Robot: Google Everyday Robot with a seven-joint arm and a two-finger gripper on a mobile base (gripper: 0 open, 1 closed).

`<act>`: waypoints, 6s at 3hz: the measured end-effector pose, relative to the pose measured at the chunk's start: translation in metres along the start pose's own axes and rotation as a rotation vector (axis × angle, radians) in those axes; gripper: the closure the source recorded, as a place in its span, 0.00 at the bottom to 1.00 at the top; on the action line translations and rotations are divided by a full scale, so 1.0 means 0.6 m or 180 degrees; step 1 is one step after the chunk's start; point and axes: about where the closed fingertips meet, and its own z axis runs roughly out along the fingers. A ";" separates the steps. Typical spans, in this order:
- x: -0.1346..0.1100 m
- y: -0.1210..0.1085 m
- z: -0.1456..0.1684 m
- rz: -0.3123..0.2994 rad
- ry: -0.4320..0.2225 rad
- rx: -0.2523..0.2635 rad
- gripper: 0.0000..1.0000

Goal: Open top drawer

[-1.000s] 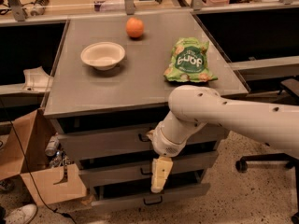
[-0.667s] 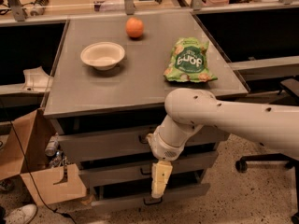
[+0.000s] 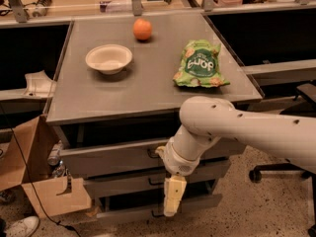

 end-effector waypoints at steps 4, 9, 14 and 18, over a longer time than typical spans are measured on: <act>0.013 0.029 0.000 0.0008 0.0217 0.0058 0.00; 0.083 0.199 -0.070 0.0098 -0.0020 -0.0149 0.00; 0.052 0.170 -0.071 -0.0009 -0.0070 0.0020 0.00; 0.050 0.212 -0.024 -0.0055 -0.0191 -0.0396 0.00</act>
Offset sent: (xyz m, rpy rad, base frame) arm -0.0364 -0.0215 0.0191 0.0454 -0.0215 -0.0496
